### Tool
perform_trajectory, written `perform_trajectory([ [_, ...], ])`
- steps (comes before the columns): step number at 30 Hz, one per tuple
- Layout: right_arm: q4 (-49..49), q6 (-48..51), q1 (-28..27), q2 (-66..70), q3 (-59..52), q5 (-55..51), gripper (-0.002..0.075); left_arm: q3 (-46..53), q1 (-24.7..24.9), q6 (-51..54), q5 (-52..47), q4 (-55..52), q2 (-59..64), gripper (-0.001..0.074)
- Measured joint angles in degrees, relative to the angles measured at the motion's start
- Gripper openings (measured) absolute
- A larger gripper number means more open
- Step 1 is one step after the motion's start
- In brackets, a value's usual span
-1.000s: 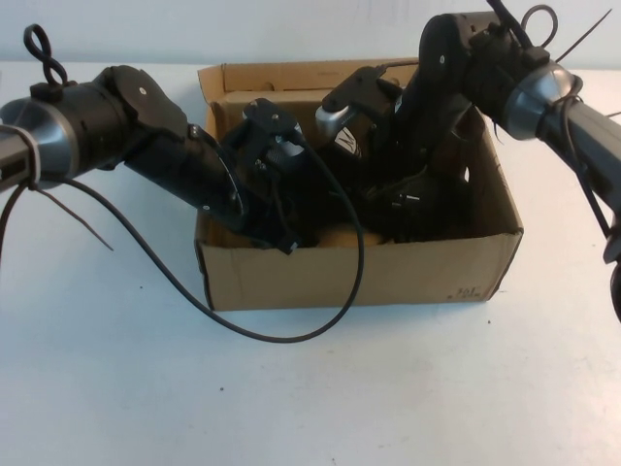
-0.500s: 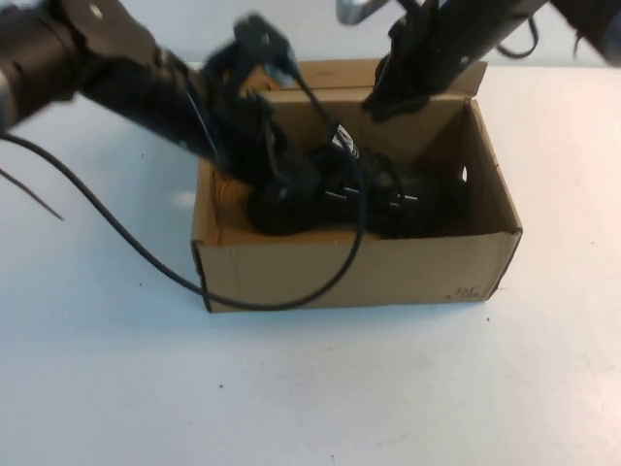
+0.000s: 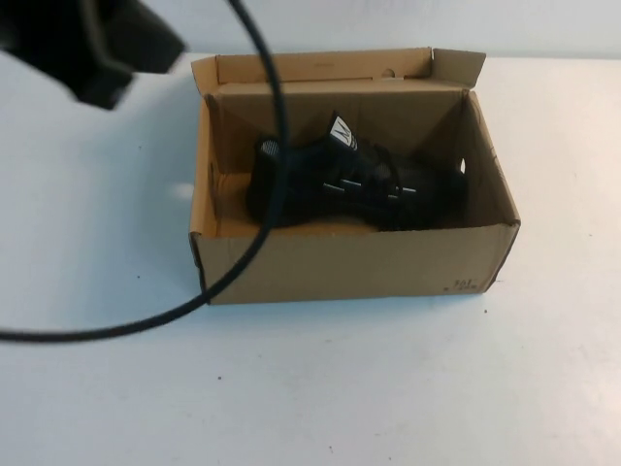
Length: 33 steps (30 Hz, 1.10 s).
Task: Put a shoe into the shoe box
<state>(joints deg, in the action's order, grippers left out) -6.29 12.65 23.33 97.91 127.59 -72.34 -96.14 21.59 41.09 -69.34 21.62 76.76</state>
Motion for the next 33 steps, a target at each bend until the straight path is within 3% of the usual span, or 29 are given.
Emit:
perform_trajectory([
  [9,1.2,-2.7,0.0,-17.8,-11.0,-0.2,-0.0017,10.1,0.0,-7.8,-2.9,-5.1,-17.7,-0.0001],
  [15,1.1,-2.9,0.0,-34.0,-32.6,8.1,-0.0016,25.1,0.0,-8.2,-2.5,-6.4,-31.9,-0.0001],
  [25,1.0,-1.6,0.0,-63.8,-77.7,29.3,-0.0017,51.7,0.0,-15.6,18.4,-8.5,-58.3,-0.0001],
  [33,0.6,-1.6,0.0,-80.3,-100.6,43.3,-0.0017,61.6,0.0,-16.0,31.9,-8.5,-63.3,-0.0001],
])
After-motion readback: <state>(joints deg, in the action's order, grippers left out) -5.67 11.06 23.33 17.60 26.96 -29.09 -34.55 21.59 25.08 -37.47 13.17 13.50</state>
